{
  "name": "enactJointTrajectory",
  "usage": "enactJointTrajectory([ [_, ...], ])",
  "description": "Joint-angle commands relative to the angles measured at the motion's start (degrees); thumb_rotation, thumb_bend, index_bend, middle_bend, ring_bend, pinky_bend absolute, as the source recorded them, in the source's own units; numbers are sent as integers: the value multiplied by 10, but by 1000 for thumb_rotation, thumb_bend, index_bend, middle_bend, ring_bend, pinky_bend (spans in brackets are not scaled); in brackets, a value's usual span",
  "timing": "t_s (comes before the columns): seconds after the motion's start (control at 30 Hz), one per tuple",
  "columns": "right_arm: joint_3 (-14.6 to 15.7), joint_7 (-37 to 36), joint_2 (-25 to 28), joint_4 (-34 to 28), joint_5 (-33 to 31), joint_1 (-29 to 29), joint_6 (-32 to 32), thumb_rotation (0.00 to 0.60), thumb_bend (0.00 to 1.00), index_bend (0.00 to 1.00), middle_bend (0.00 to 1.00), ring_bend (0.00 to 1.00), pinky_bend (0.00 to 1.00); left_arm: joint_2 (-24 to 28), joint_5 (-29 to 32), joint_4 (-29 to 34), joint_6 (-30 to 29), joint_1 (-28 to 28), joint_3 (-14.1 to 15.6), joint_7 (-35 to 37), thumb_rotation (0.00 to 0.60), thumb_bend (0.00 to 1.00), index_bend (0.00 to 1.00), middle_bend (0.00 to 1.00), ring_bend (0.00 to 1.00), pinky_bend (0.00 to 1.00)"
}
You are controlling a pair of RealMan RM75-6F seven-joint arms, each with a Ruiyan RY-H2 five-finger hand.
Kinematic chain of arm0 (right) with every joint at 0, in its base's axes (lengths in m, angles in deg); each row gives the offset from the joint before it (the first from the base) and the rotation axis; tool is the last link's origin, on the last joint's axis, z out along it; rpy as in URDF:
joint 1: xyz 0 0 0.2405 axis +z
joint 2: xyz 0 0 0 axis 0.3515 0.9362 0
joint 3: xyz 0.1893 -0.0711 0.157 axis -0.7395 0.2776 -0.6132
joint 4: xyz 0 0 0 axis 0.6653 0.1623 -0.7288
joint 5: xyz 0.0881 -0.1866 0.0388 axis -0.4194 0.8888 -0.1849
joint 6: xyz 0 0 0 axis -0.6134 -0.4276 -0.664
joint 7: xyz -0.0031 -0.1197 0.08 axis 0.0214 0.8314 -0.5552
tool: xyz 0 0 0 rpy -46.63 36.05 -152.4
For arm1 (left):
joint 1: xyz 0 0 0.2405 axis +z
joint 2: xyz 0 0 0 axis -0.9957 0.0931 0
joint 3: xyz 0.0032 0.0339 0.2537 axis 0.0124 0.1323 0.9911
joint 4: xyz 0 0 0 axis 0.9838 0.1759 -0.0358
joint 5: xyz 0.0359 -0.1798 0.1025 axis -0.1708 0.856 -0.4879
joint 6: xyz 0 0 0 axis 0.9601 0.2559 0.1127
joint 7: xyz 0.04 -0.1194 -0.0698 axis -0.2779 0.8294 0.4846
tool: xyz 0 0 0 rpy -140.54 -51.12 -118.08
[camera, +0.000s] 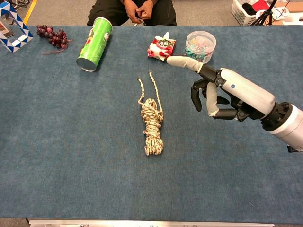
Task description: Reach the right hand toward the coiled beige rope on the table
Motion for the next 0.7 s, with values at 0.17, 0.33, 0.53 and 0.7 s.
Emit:
enactJointTrajectory([
  [0.17, 19, -13, -24, 23, 16, 7, 52, 600, 992, 0, 99, 671, 1000, -3, 5, -2, 11, -3, 1, -9, 600, 227, 0, 0, 0, 0],
  [0.33, 26, -29, -32, 32, 11, 14, 65, 600, 992, 0, 114, 681, 1000, -4, 5, -2, 14, -6, 0, -12, 600, 227, 0, 0, 0, 0],
  [0.53, 27, -38, -36, 32, 3, 24, 71, 600, 992, 0, 115, 681, 1000, -3, 9, -5, 13, -4, -1, -11, 600, 227, 0, 0, 0, 0],
  [0.7, 30, -42, -43, 34, -2, 32, 73, 600, 992, 0, 116, 681, 1000, -2, 10, -6, 12, -3, 0, -8, 600, 227, 0, 0, 0, 0],
])
